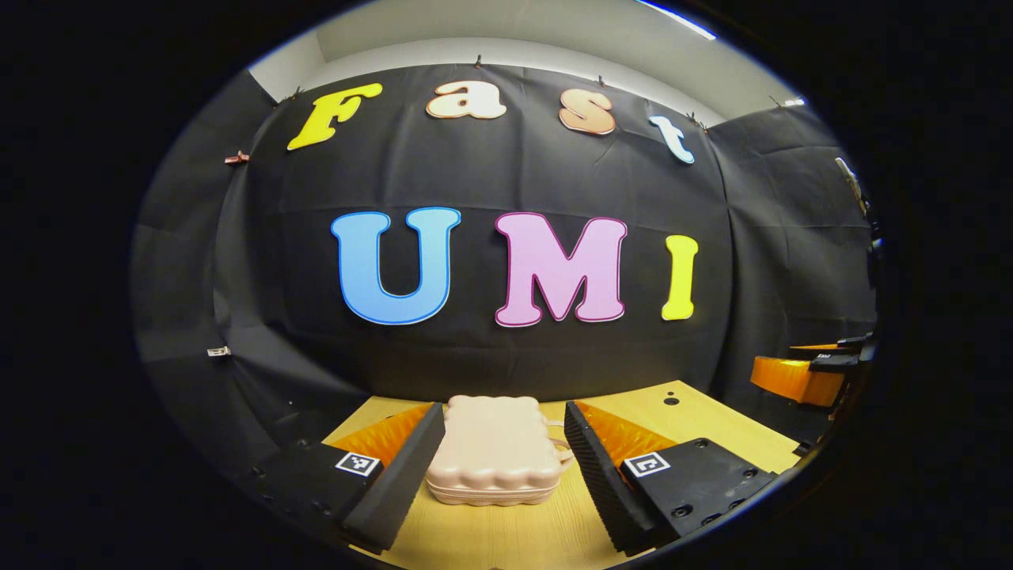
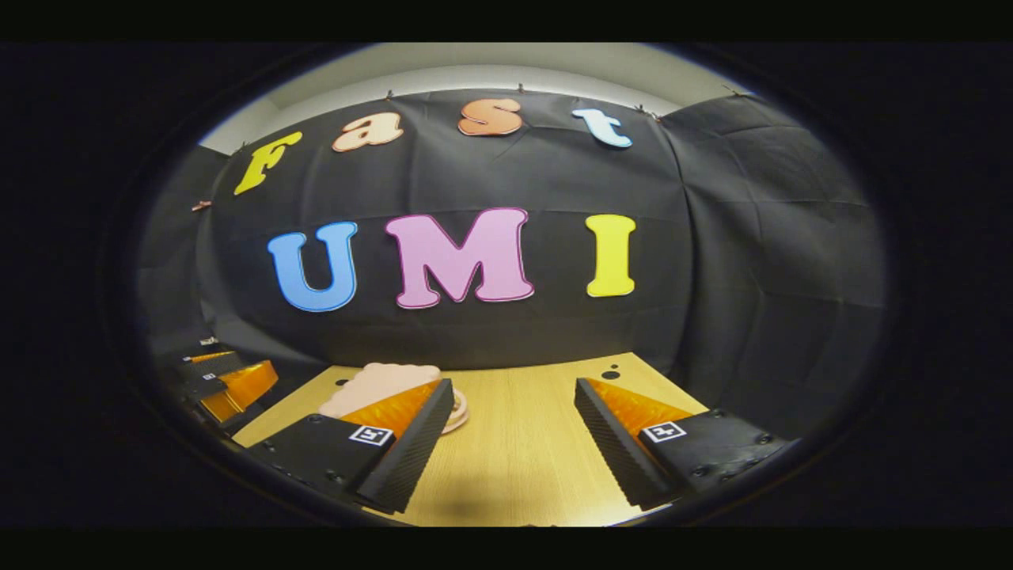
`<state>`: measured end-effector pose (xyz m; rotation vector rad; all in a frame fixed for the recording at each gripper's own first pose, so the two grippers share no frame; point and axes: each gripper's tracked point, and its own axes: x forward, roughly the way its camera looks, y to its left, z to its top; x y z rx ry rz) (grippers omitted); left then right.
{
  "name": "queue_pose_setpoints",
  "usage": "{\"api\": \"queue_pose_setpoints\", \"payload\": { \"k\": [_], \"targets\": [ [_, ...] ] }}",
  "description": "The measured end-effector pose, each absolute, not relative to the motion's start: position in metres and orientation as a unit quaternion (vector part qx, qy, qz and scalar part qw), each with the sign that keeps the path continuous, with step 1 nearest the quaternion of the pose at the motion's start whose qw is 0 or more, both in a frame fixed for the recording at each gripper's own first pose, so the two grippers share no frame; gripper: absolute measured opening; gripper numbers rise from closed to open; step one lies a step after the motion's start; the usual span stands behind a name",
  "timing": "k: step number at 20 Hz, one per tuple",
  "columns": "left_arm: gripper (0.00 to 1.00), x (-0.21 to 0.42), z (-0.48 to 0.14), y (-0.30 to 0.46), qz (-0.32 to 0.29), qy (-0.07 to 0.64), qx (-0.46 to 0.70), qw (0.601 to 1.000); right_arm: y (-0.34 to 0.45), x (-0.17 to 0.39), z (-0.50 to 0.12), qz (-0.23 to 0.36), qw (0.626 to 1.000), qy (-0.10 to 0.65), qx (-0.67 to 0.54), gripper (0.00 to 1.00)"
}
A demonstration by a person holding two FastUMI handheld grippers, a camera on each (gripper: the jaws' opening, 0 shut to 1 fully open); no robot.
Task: First open the suitcase, pack the skin care products into it, and then close the suitcase.
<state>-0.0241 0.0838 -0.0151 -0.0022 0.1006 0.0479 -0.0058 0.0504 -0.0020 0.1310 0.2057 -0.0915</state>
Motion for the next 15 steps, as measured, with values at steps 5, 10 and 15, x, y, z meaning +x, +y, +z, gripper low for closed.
{"api": "queue_pose_setpoints", "payload": {
  "k": [5, 10, 15],
  "targets": [
    [0.96, -0.032, -0.015, 0.086, 0.027, 0.051, 0.000, 0.998, 0.056, -0.008, -0.004, -0.041, 0.991, 0.106, 0.071, 0.98],
    [0.96, -0.031, -0.010, 0.086, 0.020, 0.054, -0.011, 0.998, 0.069, -0.013, -0.005, -0.021, 0.992, 0.108, 0.063, 0.98],
    [0.96, -0.030, -0.005, 0.092, 0.023, 0.066, -0.013, 0.997, 0.084, -0.022, -0.026, 0.012, 0.988, 0.147, 0.046, 0.98]
  ]
}}
